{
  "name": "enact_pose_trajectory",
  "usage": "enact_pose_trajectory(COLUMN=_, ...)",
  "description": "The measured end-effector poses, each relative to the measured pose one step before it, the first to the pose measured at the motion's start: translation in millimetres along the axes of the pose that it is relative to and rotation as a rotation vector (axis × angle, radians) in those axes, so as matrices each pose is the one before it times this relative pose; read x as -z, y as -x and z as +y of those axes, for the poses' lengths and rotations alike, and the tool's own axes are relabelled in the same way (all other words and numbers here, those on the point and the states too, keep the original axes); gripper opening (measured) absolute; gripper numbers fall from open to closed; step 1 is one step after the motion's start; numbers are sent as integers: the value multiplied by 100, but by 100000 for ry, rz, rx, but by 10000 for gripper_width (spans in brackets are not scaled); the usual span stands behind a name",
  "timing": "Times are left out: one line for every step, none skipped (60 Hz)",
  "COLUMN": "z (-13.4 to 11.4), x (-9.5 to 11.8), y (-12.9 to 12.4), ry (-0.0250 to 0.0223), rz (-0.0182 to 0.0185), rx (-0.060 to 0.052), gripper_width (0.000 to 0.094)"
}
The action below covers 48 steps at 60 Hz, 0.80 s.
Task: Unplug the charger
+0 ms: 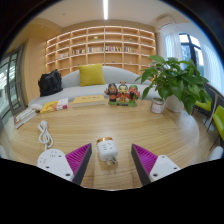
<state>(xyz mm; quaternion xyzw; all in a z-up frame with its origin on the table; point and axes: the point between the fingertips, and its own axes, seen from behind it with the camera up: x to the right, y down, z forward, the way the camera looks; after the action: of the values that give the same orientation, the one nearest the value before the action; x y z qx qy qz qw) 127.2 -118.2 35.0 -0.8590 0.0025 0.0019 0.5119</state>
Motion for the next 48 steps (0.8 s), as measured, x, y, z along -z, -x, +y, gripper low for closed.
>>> enact_pose_trajectory(z=-110, x=327, y=-22, ry=-38, rz=15, rx=180, gripper_width=818)
enact_pose_trajectory(z=-140, x=381, y=-76, ry=-160, rz=141, rx=194, gripper_width=823)
enact_pose_trajectory(z=-131, x=427, y=-75, ry=-142, rz=130, rx=269, gripper_width=827)
enact_pose_trajectory(z=-97, x=456, y=-99, ry=-58, rz=-25, rx=308, gripper_width=830)
enact_pose_trajectory(z=-140, x=627, y=-39, ry=0, rz=95, rx=414, gripper_width=833)
enact_pose_trajectory(z=-72, x=535, y=19, ry=-106, rz=-11, rx=456, gripper_width=841)
enact_pose_trajectory(z=-54, x=557, y=18, ry=-115, rz=15, rx=523, gripper_width=846)
enact_pose_trajectory(z=-50, x=608, y=-9, ry=-59, rz=56, rx=547, gripper_width=850)
enact_pose_trajectory(z=-57, x=652, y=-14, ry=-86, rz=99, rx=496, gripper_width=852)
enact_pose_trajectory(z=-54, x=660, y=28, ry=-133, rz=10, rx=465, gripper_width=856)
enact_pose_trajectory(z=-52, x=666, y=26, ry=-145, rz=-78, rx=480, gripper_width=854)
enact_pose_trajectory(z=36, x=557, y=59, ry=-117, rz=-154, rx=481, gripper_width=854)
enact_pose_trajectory(z=43, x=693, y=28, ry=178, rz=-5, rx=379, gripper_width=853)
enact_pose_trajectory(z=76, x=701, y=37, ry=180, rz=48, rx=181, gripper_width=853)
enact_pose_trajectory(z=24, x=893, y=57, ry=85, rz=23, rx=135, gripper_width=853)
enact_pose_trajectory(z=8, x=684, y=101, ry=-159, rz=-163, rx=103, gripper_width=853)
enact_pose_trajectory(z=-6, x=701, y=93, ry=-198, rz=-247, rx=123, gripper_width=853)
enact_pose_trajectory(z=-7, x=712, y=52, ry=-125, rz=-181, rx=167, gripper_width=852)
enact_pose_trajectory(z=28, x=670, y=68, ry=-58, rz=-170, rx=115, gripper_width=852)
enact_pose_trajectory(z=46, x=488, y=67, ry=16, rz=-237, rx=102, gripper_width=853)
enact_pose_trajectory(z=37, x=809, y=123, ry=30, rz=-142, rx=215, gripper_width=853)
enact_pose_trajectory(z=57, x=466, y=46, ry=30, rz=-176, rx=254, gripper_width=853)
enact_pose_trajectory(z=38, x=616, y=60, ry=-22, rz=-50, rx=232, gripper_width=854)
enact_pose_trajectory(z=80, x=602, y=77, ry=-109, rz=-8, rx=64, gripper_width=853)
enact_pose_trajectory(z=17, x=565, y=102, ry=-224, rz=-39, rx=61, gripper_width=852)
enact_pose_trajectory(z=-72, x=750, y=138, ry=-246, rz=-40, rx=194, gripper_width=853)
enact_pose_trajectory(z=-54, x=488, y=75, ry=-412, rz=-237, rx=283, gripper_width=851)
enact_pose_trajectory(z=-13, x=427, y=138, ry=-348, rz=-257, rx=339, gripper_width=855)
enact_pose_trajectory(z=-5, x=419, y=75, ry=-260, rz=-116, rx=284, gripper_width=855)
enact_pose_trajectory(z=-10, x=402, y=49, ry=-223, rz=106, rx=175, gripper_width=857)
enact_pose_trajectory(z=-32, x=397, y=-5, ry=-259, rz=203, rx=120, gripper_width=856)
enact_pose_trajectory(z=-44, x=378, y=9, ry=-346, rz=180, rx=86, gripper_width=855)
enact_pose_trajectory(z=-74, x=362, y=2, ry=-369, rz=138, rx=43, gripper_width=855)
enact_pose_trajectory(z=-29, x=149, y=-33, ry=-374, rz=51, rx=-60, gripper_width=856)
enact_pose_trajectory(z=-57, x=299, y=3, ry=-291, rz=102, rx=-39, gripper_width=856)
enact_pose_trajectory(z=-35, x=400, y=98, ry=-161, rz=-9, rx=-184, gripper_width=854)
enact_pose_trajectory(z=-16, x=219, y=37, ry=-60, rz=-207, rx=-347, gripper_width=854)
enact_pose_trajectory(z=0, x=216, y=68, ry=-69, rz=-345, rx=-452, gripper_width=854)
enact_pose_trajectory(z=15, x=199, y=54, ry=-13, rz=-397, rx=-322, gripper_width=854)
enact_pose_trajectory(z=-5, x=191, y=52, ry=-196, rz=-261, rx=-120, gripper_width=855)
enact_pose_trajectory(z=-37, x=159, y=20, ry=-284, rz=-70, rx=119, gripper_width=855)
enact_pose_trajectory(z=-26, x=161, y=10, ry=-165, rz=-39, rx=95, gripper_width=856)
enact_pose_trajectory(z=-2, x=116, y=31, ry=-102, rz=-105, rx=21, gripper_width=856)
enact_pose_trajectory(z=-9, x=103, y=-4, ry=-180, rz=0, rx=152, gripper_width=855)
enact_pose_trajectory(z=-19, x=77, y=-3, ry=-187, rz=40, rx=278, gripper_width=855)
enact_pose_trajectory(z=36, x=-38, y=63, ry=-202, rz=159, rx=269, gripper_width=856)
enact_pose_trajectory(z=-19, x=127, y=-58, ry=-44, rz=60, rx=149, gripper_width=855)
enact_pose_trajectory(z=33, x=54, y=-51, ry=-18, rz=109, rx=140, gripper_width=855)
